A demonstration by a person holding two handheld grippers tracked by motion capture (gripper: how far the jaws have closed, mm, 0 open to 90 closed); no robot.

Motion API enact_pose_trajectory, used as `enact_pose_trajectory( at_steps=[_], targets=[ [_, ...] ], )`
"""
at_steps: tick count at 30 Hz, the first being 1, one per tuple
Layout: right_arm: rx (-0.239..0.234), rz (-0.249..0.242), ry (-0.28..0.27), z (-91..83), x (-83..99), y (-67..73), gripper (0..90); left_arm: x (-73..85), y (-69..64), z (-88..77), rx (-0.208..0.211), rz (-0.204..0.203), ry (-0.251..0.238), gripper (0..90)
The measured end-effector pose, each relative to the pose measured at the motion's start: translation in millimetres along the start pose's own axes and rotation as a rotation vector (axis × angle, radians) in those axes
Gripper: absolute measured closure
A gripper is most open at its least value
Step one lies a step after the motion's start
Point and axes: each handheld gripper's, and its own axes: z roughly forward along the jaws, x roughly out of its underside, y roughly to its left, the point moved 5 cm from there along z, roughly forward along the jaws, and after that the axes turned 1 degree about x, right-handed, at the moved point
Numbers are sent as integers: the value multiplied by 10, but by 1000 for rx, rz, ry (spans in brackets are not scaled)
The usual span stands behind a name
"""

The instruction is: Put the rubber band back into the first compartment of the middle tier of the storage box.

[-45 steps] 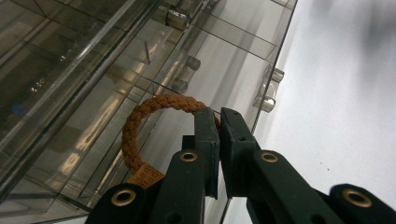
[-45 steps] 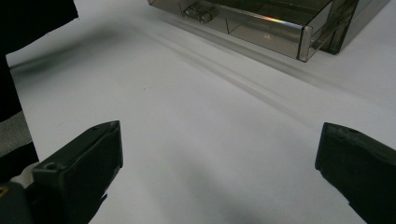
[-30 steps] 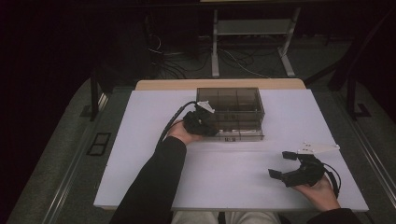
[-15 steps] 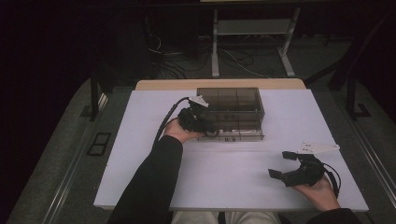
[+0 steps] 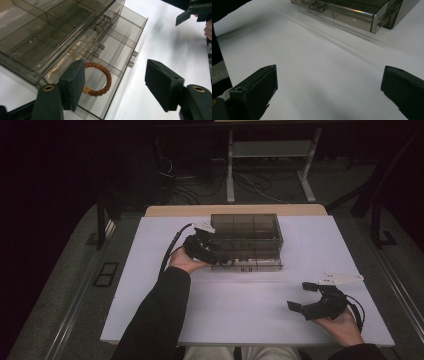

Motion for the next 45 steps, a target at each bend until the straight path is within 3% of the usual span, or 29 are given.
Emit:
enact_pose_trajectory(
  at_steps=[11, 19, 45],
  targets=[
    [2, -2, -1, 0, 1, 1, 2, 78, -44, -162, -43, -5, -16, 131],
    [2, 0, -2, -3, 0, 2, 2, 158, -81, -255, -71, -31, -47, 0],
    [2, 2, 1, -1, -1, 15, 2, 595, -279, -528, -121, -65, -142, 0]
  ],
)
